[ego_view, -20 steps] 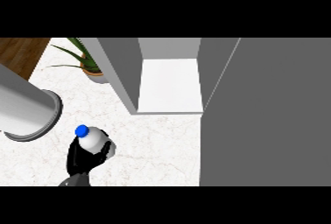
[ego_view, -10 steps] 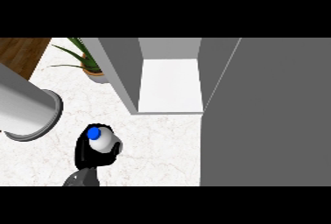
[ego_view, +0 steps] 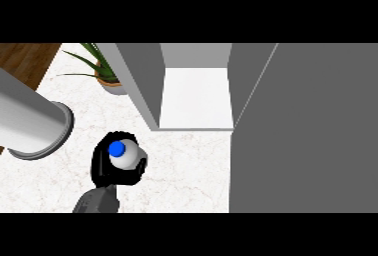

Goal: Pick up the bottled water, place it into the cabinet and close the cabinet

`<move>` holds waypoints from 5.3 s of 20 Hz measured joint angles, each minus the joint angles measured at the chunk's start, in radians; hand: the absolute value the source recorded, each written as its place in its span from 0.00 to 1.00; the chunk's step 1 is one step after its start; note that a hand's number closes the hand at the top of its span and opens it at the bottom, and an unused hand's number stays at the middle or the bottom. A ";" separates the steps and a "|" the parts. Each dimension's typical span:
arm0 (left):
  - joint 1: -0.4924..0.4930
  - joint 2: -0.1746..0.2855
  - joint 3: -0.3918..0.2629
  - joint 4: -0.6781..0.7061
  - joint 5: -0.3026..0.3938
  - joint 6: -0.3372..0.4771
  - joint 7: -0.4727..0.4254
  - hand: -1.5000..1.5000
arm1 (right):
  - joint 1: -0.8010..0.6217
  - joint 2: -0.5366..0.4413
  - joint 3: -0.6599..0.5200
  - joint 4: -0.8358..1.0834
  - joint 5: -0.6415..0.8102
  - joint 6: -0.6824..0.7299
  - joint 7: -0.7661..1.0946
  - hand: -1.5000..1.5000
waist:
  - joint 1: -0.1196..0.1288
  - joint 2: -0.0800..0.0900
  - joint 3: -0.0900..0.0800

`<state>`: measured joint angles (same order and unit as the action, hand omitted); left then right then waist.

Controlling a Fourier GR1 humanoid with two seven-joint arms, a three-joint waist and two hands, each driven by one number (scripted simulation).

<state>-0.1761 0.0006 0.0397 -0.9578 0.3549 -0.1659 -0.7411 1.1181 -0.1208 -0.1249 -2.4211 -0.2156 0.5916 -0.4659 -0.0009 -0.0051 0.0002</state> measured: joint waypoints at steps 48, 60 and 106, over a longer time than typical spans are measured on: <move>-0.669 0.000 -0.526 -0.029 0.109 0.956 0.461 1.00 | -0.155 -0.022 -0.124 0.031 -0.071 0.030 0.092 0.00 | -0.033 0.011 -0.001; -0.751 0.000 -0.392 0.247 0.207 0.858 0.279 1.00 | -0.172 -0.014 -0.124 0.038 -0.096 0.046 0.116 0.00 | -0.038 0.015 -0.001; -0.604 0.008 -0.508 0.012 0.234 0.657 0.268 0.00 | -0.236 -0.010 -0.064 0.034 -0.139 0.013 0.210 0.00 | 0.012 -0.005 -0.001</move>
<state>-0.7798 0.0087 -0.4688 -0.9460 0.5892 0.4910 -0.4727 0.8819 -0.1304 -0.1893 -2.3876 -0.3546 0.6050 -0.2564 0.0115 -0.0098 -0.0012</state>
